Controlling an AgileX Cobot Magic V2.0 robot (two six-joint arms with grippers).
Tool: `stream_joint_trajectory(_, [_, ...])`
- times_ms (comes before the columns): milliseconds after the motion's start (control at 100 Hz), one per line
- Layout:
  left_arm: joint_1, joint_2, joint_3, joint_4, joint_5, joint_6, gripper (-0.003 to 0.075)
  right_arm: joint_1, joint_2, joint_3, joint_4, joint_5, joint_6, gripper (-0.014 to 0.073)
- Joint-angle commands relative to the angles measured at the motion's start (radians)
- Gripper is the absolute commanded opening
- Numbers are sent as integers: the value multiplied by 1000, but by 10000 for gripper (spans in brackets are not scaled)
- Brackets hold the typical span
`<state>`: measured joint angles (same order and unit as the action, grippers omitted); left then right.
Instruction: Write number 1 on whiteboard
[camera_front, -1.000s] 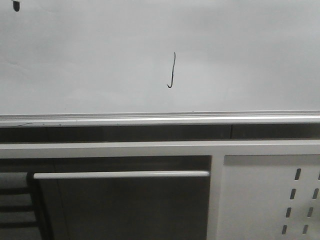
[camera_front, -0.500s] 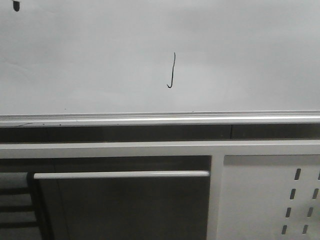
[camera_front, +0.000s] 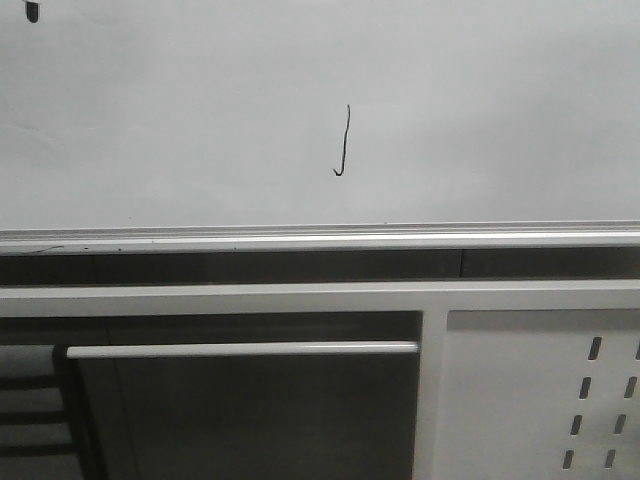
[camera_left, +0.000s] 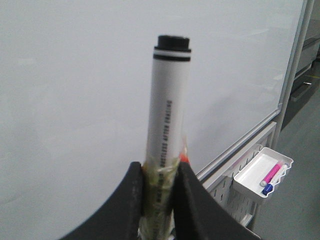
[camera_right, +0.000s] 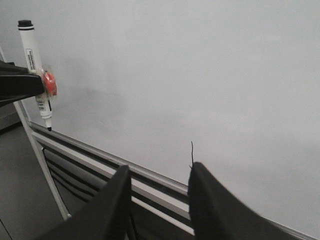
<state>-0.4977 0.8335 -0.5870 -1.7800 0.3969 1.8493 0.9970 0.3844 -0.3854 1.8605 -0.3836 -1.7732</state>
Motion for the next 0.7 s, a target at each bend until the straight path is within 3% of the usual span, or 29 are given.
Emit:
stream_joint_trajectory(0, [1,-9,-26,-77,32,-11,-20,-2,-19,-12,-22,12,-7,237])
stream_joint_trajectory(690, [1,-9,-26,-77,32,-11,-20,-2,-24,-12,-22,-6,-7,237])
